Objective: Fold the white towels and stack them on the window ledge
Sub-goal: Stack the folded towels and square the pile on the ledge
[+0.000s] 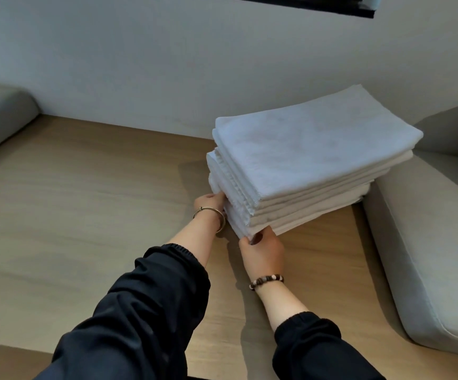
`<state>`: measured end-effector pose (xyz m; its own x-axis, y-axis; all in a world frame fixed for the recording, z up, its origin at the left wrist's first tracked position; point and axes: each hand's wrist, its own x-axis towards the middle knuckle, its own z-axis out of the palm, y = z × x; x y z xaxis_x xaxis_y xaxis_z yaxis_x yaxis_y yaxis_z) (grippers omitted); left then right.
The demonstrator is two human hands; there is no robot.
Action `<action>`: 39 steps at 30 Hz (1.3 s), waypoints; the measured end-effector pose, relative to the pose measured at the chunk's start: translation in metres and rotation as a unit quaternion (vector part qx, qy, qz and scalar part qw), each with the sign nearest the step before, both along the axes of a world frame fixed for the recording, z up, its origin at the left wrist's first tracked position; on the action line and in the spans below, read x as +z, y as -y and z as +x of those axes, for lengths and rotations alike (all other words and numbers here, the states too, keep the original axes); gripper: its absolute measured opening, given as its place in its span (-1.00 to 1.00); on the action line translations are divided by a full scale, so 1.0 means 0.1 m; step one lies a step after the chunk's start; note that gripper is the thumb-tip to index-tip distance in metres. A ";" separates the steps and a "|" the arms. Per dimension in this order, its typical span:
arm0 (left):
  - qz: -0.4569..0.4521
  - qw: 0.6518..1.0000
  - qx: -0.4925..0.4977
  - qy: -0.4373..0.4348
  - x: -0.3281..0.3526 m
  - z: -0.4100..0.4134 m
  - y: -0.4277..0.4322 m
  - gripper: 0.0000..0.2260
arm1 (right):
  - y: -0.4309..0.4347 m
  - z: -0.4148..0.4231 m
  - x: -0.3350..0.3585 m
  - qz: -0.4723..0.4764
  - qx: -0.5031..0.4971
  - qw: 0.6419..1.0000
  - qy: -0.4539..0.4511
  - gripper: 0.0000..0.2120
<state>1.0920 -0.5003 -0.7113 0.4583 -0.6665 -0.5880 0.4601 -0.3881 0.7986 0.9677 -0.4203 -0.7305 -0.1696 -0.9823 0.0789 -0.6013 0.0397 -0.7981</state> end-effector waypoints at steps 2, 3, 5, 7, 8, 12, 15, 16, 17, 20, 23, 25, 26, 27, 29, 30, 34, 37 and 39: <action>-0.001 1.000 -0.010 -0.010 0.01 0.02 -0.02 -0.91 | 0.00 0.00 0.00 0.005 0.004 1.000 0.016 -0.86; -0.002 1.000 -0.019 -0.018 0.03 0.03 -0.04 -0.89 | -0.01 -0.02 0.00 0.013 0.007 1.000 0.026 -0.88; -0.010 0.998 -0.053 -0.033 0.06 0.06 -0.08 -0.78 | -0.02 -0.06 0.04 0.036 0.026 0.998 0.052 -0.89; -0.014 0.995 -0.091 -0.030 0.07 0.07 -0.14 -0.72 | -0.03 -0.11 0.08 0.075 0.034 0.992 0.099 -0.86; -0.015 0.993 -0.111 -0.031 0.08 0.08 -0.17 -0.70 | -0.03 -0.13 0.09 0.103 0.031 0.984 0.145 -0.84; -0.001 0.982 -0.185 -0.045 0.04 0.09 -0.34 -0.63 | -0.01 -0.20 0.22 0.278 0.015 0.893 0.353 -0.74; 0.015 0.978 -0.207 -0.024 0.00 0.10 -0.40 -0.63 | 0.06 -0.22 0.29 0.338 0.014 0.878 0.337 -0.73; 0.017 0.977 -0.212 -0.011 0.01 0.10 -0.40 -0.65 | 0.08 -0.22 0.30 0.346 0.013 0.874 0.341 -0.76; 0.018 0.976 -0.219 0.002 0.02 0.10 -0.39 -0.67 | 0.11 -0.21 0.30 0.351 0.013 0.871 0.345 -0.80; 0.034 0.968 -0.247 0.024 0.06 0.09 -0.36 -0.81 | 0.16 -0.17 0.32 0.353 0.033 0.872 0.339 -0.87; 0.045 0.964 -0.261 0.020 0.08 0.09 -0.35 -0.88 | 0.19 -0.12 0.28 0.351 0.033 0.875 0.330 -0.84; 0.043 0.966 -0.255 0.011 0.08 0.09 -0.34 -0.89 | 0.21 -0.11 0.23 0.346 0.023 0.871 0.347 -0.84; 0.040 0.970 -0.242 0.004 0.10 0.08 -0.33 -0.86 | 0.21 -0.12 0.21 0.341 0.019 0.868 0.360 -0.85; 0.036 0.975 -0.221 0.001 0.10 0.08 -0.31 -0.82 | 0.21 -0.13 0.19 0.336 0.017 0.866 0.371 -0.85; 0.033 0.983 -0.177 0.020 0.08 0.06 -0.26 -0.78 | 0.20 -0.14 0.16 0.328 0.017 0.865 0.381 -0.83; 0.032 0.987 -0.156 0.029 0.08 0.03 -0.24 -0.80 | 0.20 -0.14 0.15 0.325 0.017 0.864 0.384 -0.81; 0.039 0.994 -0.101 0.000 0.06 -0.05 -0.18 -0.78 | 0.20 -0.15 0.12 0.299 0.018 0.866 0.400 -0.73; 0.046 0.994 -0.098 -0.014 0.06 -0.05 -0.15 -0.75 | 0.22 -0.18 0.09 0.252 0.033 0.907 0.336 -0.65; 0.042 0.993 -0.106 -0.007 0.07 -0.04 -0.16 -0.74 | 0.23 -0.20 0.10 0.228 0.060 0.935 0.264 -0.61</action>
